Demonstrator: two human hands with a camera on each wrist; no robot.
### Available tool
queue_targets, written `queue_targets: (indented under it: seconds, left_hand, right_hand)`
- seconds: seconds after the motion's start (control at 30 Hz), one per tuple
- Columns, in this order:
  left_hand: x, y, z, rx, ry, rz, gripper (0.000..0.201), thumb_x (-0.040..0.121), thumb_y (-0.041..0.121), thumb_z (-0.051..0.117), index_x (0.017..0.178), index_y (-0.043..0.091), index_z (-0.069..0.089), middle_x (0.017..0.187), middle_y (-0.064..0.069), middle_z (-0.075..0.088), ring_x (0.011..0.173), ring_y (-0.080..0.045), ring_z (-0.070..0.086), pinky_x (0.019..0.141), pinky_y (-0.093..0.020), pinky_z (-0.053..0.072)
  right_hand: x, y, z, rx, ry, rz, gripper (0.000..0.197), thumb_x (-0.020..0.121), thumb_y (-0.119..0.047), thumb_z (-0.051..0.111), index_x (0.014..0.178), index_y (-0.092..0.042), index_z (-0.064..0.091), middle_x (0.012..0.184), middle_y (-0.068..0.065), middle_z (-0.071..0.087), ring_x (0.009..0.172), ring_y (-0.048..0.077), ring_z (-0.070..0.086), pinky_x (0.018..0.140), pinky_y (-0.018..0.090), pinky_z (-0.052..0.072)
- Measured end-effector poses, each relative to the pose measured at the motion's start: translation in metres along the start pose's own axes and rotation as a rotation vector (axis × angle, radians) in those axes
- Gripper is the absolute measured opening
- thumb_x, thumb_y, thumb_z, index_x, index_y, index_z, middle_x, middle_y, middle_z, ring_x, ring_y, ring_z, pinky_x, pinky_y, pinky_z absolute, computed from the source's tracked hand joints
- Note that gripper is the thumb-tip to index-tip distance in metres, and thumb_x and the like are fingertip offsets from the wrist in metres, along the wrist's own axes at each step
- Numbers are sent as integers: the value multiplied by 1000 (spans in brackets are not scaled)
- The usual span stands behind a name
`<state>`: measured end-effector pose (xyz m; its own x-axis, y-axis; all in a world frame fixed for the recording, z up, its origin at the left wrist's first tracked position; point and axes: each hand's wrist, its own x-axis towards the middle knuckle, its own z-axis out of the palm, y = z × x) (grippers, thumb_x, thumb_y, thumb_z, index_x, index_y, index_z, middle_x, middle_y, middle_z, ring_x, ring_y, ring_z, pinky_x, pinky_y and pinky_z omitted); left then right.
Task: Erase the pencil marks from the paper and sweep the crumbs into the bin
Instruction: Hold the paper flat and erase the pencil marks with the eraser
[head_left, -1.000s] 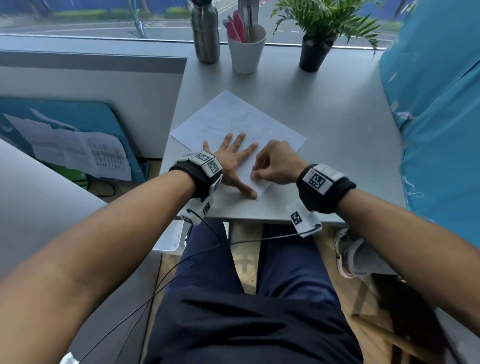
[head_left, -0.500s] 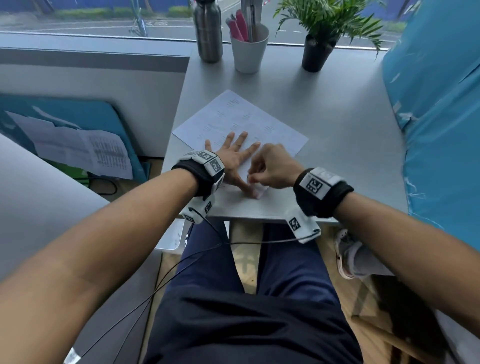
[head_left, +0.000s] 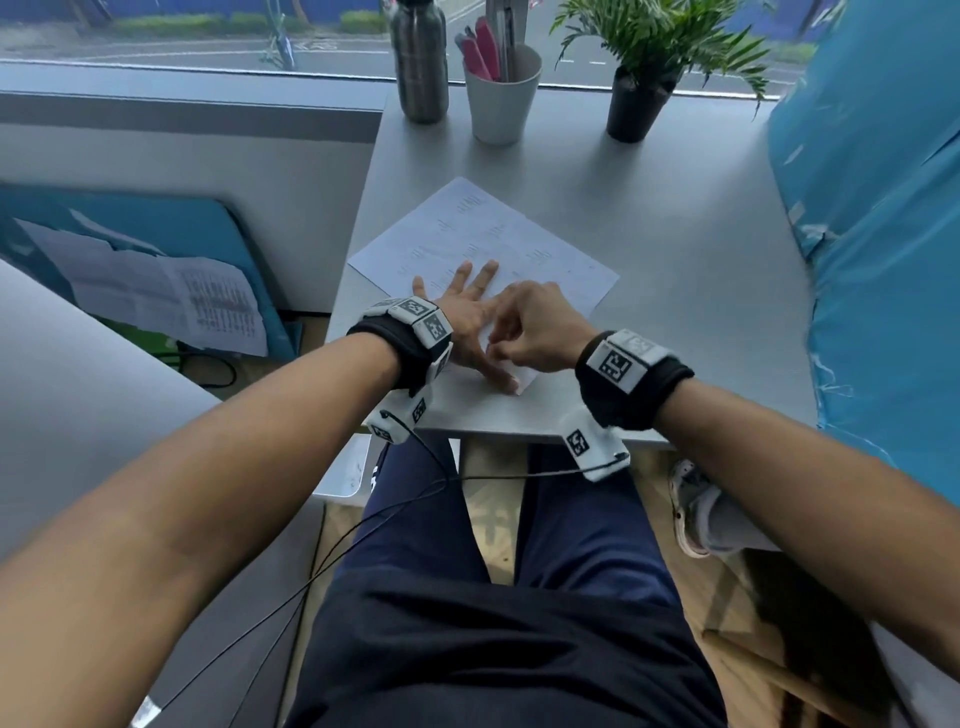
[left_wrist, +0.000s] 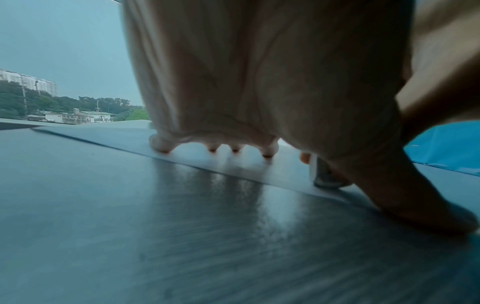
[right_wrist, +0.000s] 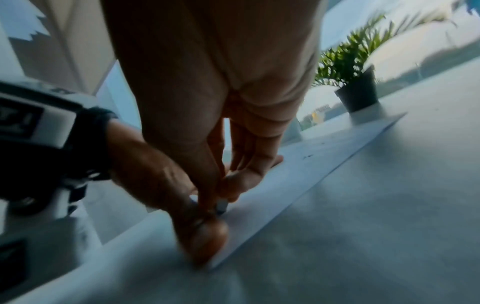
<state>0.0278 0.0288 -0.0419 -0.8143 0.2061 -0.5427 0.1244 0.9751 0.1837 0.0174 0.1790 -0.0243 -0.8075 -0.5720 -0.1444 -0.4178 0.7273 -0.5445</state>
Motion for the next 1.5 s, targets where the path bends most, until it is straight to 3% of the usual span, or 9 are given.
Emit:
queue_targets:
  seconds: [0.1, 0.2, 0.33, 0.67, 0.77, 0.97, 1.1, 1.37, 1.5]
  left_hand:
    - [-1, 0, -1, -4, 0, 12, 142, 39, 90, 66, 142, 52, -23, 153, 11, -37, 142, -23, -32, 102, -74, -14]
    - [-3, 0, 0, -19, 0, 4, 141, 39, 89, 67, 144, 52, -20, 153, 11, -37, 142, -22, -32, 102, -74, -15]
    - [-3, 2, -1, -12, 6, 12, 140, 41, 88, 68, 143, 52, -21, 154, 10, -36, 142, -22, -32, 102, -74, -15]
    - [-3, 1, 0, -8, -2, -8, 141, 39, 89, 66, 146, 49, -16, 153, 11, -38, 141, -21, -34, 101, -73, -16]
    - [0, -1, 0, -6, -3, 8, 143, 37, 93, 63, 144, 50, -22, 152, 12, -39, 141, -21, -34, 100, -73, -17]
    - [-2, -2, -2, 3, -30, 22, 151, 27, 94, 61, 143, 50, -25, 150, 12, -42, 140, -21, -36, 100, -73, -16]
    - [-6, -3, -8, 17, -71, 12, 153, 29, 87, 72, 143, 51, -24, 150, 12, -41, 140, -22, -35, 103, -75, -11]
    - [-6, -1, -8, 37, -69, 2, 159, 25, 85, 74, 141, 51, -28, 150, 12, -42, 140, -22, -37, 101, -73, -13]
    - [-5, 0, -9, 26, -74, 6, 159, 25, 84, 76, 141, 51, -27, 150, 12, -42, 140, -22, -36, 103, -74, -12]
  right_hand:
    - [7, 9, -10, 12, 84, 65, 5, 71, -16, 77, 75, -13, 78, 69, 0, 71, 64, 10, 63, 58, 13, 46]
    - [2, -2, 0, -16, 31, -7, 2, 69, -12, 76, 67, -12, 74, 67, 3, 71, 61, 13, 64, 61, 24, 54]
    - [9, 3, -7, 21, 90, 62, 2, 69, -13, 76, 71, -12, 77, 63, -2, 67, 58, 10, 60, 52, 8, 41]
    - [7, -4, -1, 6, -20, 4, 3, 70, -10, 75, 69, -12, 75, 62, -2, 67, 53, 5, 58, 53, 15, 44]
    - [7, 7, -8, 22, 13, 54, 4, 70, -15, 79, 73, -14, 77, 63, -4, 67, 53, -2, 56, 50, 4, 39]
    - [-6, -2, -4, -37, -62, -50, 3, 72, -11, 79, 73, -13, 77, 69, -2, 71, 63, 8, 65, 63, 20, 53]
    - [4, 8, -17, -28, 54, 0, 5, 72, -14, 79, 76, -16, 77, 68, -1, 71, 65, 10, 65, 67, 25, 55]
    - [-14, -2, -7, -62, -82, -69, 6, 75, -12, 77, 80, -13, 79, 75, -5, 74, 67, 3, 62, 70, 13, 50]
    - [-10, 2, -5, -41, 30, -30, 5, 75, -13, 74, 77, -11, 78, 77, 0, 73, 75, 12, 66, 82, 29, 55]
